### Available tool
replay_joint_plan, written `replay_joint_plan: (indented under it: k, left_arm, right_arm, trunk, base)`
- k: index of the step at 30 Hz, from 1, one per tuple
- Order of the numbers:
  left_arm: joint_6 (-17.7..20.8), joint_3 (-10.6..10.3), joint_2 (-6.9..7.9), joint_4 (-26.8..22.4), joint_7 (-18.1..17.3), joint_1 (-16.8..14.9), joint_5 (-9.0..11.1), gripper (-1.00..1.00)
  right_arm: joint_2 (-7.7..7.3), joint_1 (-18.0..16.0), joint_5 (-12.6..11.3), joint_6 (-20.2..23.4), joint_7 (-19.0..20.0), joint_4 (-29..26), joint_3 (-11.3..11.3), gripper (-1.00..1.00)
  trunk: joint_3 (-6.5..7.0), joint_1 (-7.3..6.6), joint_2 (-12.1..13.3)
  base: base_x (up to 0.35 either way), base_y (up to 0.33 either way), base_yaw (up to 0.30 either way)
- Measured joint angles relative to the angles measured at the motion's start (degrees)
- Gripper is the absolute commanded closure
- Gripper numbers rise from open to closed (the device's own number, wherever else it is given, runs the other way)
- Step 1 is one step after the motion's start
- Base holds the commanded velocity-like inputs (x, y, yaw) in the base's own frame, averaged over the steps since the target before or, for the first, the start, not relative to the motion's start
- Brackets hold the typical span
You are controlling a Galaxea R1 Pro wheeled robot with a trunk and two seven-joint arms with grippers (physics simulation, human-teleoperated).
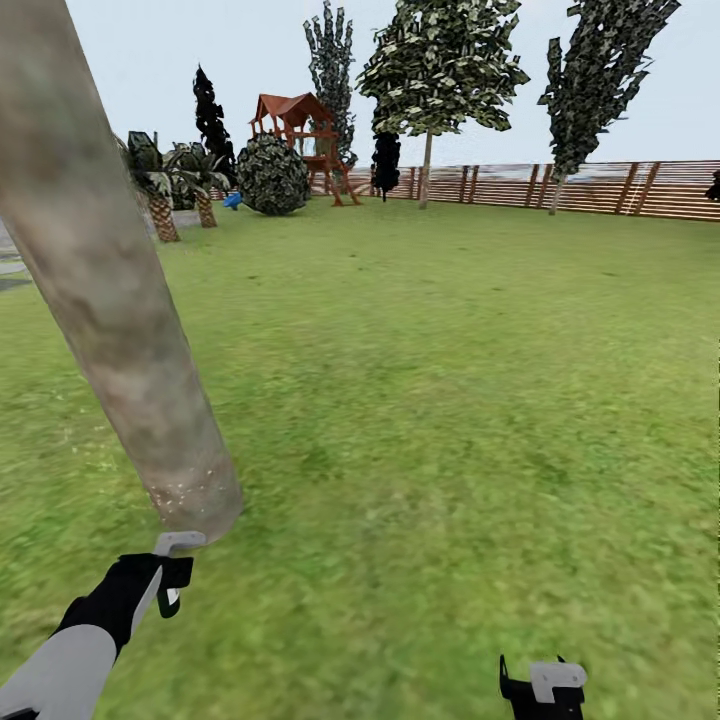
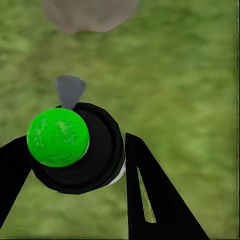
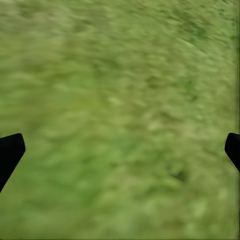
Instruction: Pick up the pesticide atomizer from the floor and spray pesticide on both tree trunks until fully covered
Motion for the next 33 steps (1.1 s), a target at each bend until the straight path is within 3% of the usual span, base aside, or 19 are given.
replay_joint_plan:
  k: [11,18,24,25,27,28,31,33]
  left_arm:
    - [0.0,0.15,0.18,0.0,0.0,0.0,0.0,1.0]
    - [0.0,0.6,0.33,0.0,-0.04,0.0,0.01,1.0]
    - [0.66,-1.17,0.28,-1.2,-1.12,-1.29,0.21,1.0]
    - [0.75,-1.35,0.61,-2.12,-1.27,-1.52,0.13,1.0]
    - [0.9,-1.62,4.59,-6.06,-3.36,-1.93,-0.3,1.0]
    - [0.92,-1.64,5.74,-6.37,-4.62,-1.93,-0.08,1.0]
    - [0.94,-1.65,8.1,-6.66,-8.21,-1.94,0.03,1.0]
    - [1.11,-2.72,8.64,-6.87,-11.87,-1.97,-0.02,1.0]
  right_arm:
    - [0.01,-0.01,0.0,0.0,0.0,-0.03,0.0,-1.0]
    - [0.01,0.0,-0.01,0.0,0.0,-0.05,-0.01,-1.0]
    - [0.01,-0.02,0.0,0.0,0.0,-0.16,0.0,-1.0]
    - [0.01,-0.02,0.0,0.0,0.0,-0.17,0.0,-1.0]
    - [0.01,0.0,0.01,0.0,0.0,-0.1,0.01,-1.0]
    - [0.01,0.0,0.0,0.0,0.0,-0.13,0.0,-1.0]
    - [0.01,-0.04,0.0,0.0,0.0,-0.1,0.0,-1.0]
    - [0.01,-0.03,-0.01,0.0,0.0,-0.09,-0.01,-1.0]
  trunk:
    - [0.0,0.0,0.0]
    - [0.0,0.0,0.0]
    - [0.0,0.0,0.0]
    - [0.01,0.0,0.0]
    - [0.01,-0.01,0.0]
    - [0.0,0.0,0.0]
    - [0.0,0.0,0.0]
    - [0.0,0.0,0.0]
  base:
    - [0.124,-0.246,0.271]
    - [0.035,-0.025,0.257]
    - [0.0,0.0,0.014]
    - [0.0,0.0,0.0]
    - [0.0,0.0,0.0]
    - [0.0,0.0,0.0]
    - [0.0,0.0,0.0]
    - [0.0,0.0,0.0]
